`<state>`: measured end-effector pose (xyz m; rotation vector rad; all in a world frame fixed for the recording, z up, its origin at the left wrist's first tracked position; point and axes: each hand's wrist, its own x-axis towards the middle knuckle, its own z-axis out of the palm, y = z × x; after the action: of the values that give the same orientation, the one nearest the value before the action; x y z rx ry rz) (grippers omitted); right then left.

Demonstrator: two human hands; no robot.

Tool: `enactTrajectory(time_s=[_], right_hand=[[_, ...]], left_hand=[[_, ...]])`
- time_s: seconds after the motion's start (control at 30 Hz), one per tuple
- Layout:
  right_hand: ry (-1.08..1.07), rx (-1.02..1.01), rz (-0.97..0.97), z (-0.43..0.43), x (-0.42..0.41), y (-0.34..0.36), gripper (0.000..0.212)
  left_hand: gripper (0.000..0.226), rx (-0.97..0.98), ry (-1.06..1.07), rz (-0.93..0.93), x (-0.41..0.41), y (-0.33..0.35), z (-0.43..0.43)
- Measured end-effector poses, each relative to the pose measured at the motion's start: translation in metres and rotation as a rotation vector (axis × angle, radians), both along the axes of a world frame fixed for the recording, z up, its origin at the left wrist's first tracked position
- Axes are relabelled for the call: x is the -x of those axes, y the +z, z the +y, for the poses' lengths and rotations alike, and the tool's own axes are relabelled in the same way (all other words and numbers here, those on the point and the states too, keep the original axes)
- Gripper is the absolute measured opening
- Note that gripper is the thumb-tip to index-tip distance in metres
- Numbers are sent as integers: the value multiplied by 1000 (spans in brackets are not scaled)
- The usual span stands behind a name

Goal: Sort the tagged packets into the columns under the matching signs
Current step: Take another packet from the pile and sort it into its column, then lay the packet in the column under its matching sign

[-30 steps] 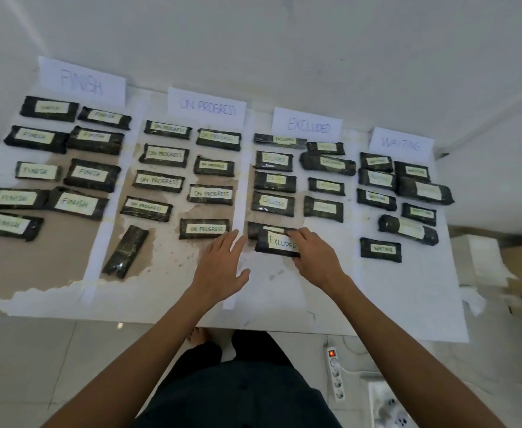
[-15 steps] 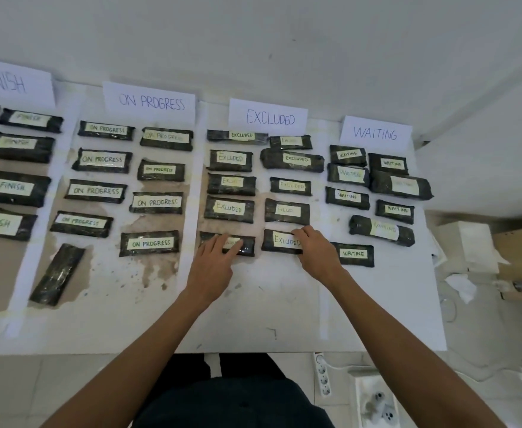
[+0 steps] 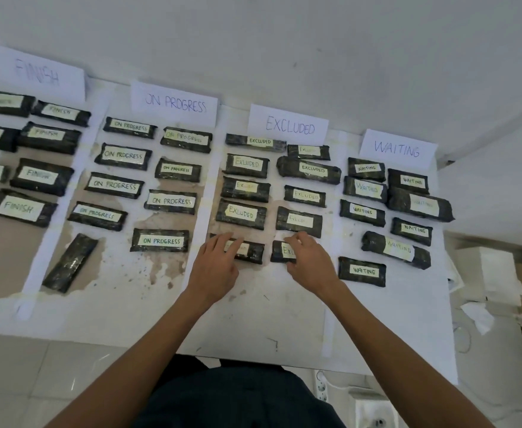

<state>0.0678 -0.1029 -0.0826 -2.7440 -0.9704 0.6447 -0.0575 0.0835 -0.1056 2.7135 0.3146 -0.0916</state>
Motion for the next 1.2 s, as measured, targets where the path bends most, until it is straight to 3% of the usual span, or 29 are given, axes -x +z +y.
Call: enactTrajectory(time_s=[0.13,0.47,0.8,0.97,1.2], right_hand=[[110,-106,8,34,26,10,47],[263,-156,108,139,106,16,47],[238,-80,208,237,165,9,50],[156,-122,214,261,188,6,50],[-47,-253,281,268,203,22,47]], left_hand=[[61,-32,36,-30,15,11,22],[55,-39,226,57,98,17,120],[54,-33,454,327,156,-2,220],[50,121,452,265,160,-3,243],[41,861,578,182,181,25,258]])
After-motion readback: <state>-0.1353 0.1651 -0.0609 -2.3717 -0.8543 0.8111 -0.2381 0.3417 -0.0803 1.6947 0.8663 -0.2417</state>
